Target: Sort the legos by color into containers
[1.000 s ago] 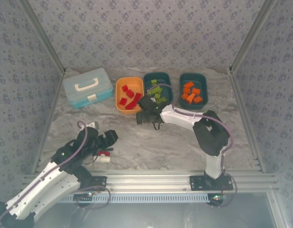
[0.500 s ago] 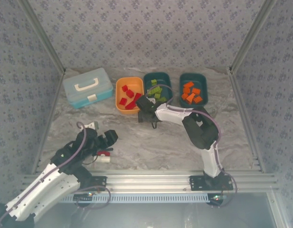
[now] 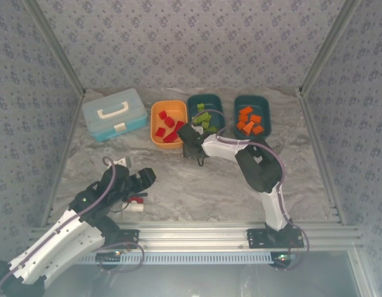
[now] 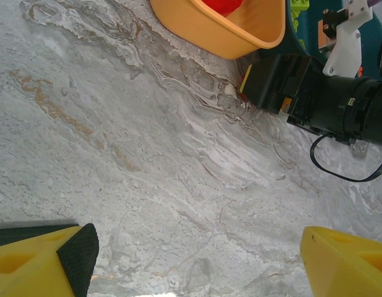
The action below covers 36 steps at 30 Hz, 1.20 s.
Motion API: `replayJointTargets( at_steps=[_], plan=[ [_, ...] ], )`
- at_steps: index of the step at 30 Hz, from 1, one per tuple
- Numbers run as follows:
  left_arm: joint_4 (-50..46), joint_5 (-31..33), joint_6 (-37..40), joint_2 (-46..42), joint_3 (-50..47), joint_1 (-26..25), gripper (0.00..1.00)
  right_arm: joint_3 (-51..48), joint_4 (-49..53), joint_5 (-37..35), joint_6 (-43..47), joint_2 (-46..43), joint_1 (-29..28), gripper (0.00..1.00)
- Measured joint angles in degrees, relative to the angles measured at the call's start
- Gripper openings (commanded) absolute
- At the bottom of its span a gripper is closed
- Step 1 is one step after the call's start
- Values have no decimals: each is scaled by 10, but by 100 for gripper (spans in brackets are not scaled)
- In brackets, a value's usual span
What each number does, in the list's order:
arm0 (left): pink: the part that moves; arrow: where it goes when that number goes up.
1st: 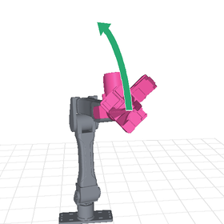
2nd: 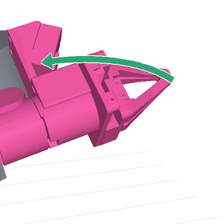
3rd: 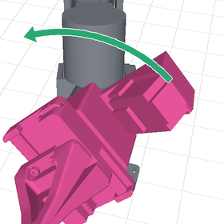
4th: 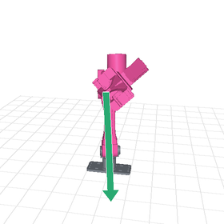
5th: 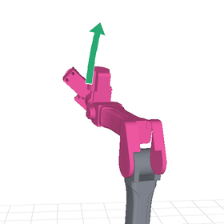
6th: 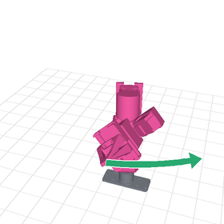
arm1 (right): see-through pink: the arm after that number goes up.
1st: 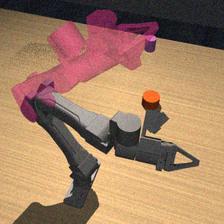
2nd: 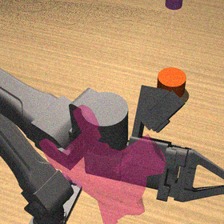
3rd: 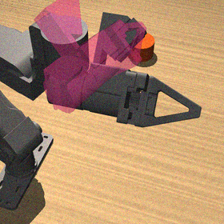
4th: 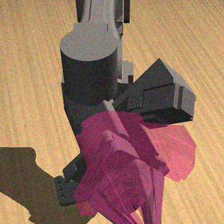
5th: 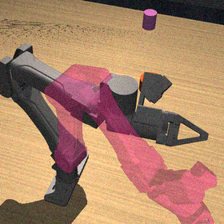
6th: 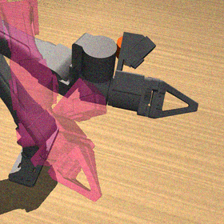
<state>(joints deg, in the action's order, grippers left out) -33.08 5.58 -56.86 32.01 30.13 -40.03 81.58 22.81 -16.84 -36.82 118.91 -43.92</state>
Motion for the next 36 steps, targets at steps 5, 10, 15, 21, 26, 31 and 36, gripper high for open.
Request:
replayJointTargets(
  at_steps=[5, 10, 15, 21, 26, 31, 36],
  plan=[
    [0, 0, 0, 4, 0, 0, 86, -46, 3, -18, -1, -43, -22, 51],
    [-16, 16, 0, 0, 3, -1, 86, -94, 32, -38, -9, -148, -65, 50],
    [-57, 51, -2, -13, 28, -1, 86, -19, 42, -37, -11, -166, -90, 50],
    [-75, 70, -5, -25, 46, -1, 86, 167, 27, -11, -18, -50, -74, 49],
    [-87, 76, -5, -30, 47, -1, 86, 284, 3, 34, -62, 62, -41, 49],
    [-93, 78, -7, -35, 47, -1, 86, 338, -37, 82, -111, 149, -3, 49],
    [-94, 77, -7, -35, 48, -2, 86, 409, -54, 119, -143, 219, 19, 49]
  ],
)
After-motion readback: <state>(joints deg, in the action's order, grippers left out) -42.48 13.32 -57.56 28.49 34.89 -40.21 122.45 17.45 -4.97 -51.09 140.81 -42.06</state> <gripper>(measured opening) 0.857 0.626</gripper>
